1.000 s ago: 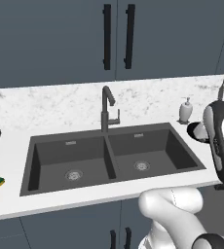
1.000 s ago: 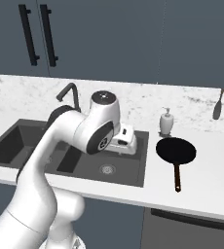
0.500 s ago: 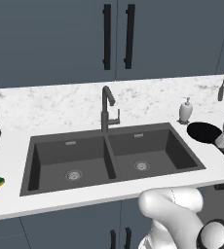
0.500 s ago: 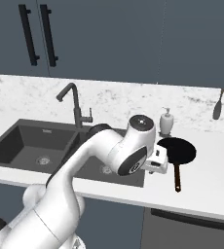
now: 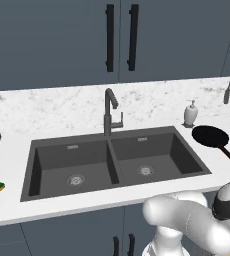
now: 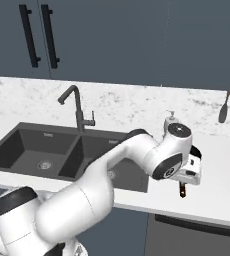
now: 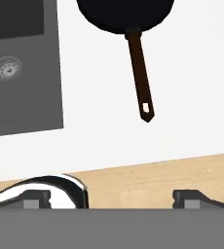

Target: Pick the pan and sponge and place them into the sink. Then turn on the water.

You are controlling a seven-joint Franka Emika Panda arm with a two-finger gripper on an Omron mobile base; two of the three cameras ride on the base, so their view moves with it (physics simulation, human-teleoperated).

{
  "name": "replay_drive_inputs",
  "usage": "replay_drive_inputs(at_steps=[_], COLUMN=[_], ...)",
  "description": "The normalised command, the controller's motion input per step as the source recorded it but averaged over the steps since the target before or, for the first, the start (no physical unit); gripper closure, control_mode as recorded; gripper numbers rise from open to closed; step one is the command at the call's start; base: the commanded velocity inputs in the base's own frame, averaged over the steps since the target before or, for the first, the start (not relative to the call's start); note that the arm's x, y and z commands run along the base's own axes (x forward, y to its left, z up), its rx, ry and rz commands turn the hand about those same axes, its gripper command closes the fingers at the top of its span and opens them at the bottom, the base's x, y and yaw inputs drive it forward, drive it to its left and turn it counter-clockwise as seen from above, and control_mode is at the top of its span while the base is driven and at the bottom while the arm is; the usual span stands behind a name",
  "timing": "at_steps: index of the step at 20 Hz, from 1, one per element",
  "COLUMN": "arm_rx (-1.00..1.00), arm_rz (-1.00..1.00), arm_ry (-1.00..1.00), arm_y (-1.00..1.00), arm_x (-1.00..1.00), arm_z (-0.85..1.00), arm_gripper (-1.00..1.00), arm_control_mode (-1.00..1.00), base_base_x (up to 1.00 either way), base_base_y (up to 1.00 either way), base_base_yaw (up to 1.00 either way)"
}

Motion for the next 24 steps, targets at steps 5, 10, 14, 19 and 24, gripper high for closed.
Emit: replay_drive_inputs(at_steps=[5, 10, 14, 19, 24], arm_rx=[0.00, 0.00, 0.03, 0.03, 0.01], arm_rz=[0.01, 0.12, 0.21, 0.24, 0.20], arm_ry=[0.07, 0.01, 0.00, 0.00, 0.00], arm_y=[-0.43, -0.08, 0.00, 0.00, 0.00], arm_x=[0.33, 0.35, 0.33, 0.30, 0.39], arm_z=[-0.28, -0.34, -0.31, -0.25, -0.21], arm_gripper=[-1.00, -1.00, -1.00, -1.00, -1.00], arm_control_mode=[-1.00, -1.00, -1.00, -1.00, -1.00], base_base_x=[0.00, 0.00, 0.00, 0.00, 0.00], base_base_y=[0.00, 0.00, 0.00, 0.00, 0.00], base_base_yaw=[0.00, 0.00, 0.00, 0.00, 0.00])
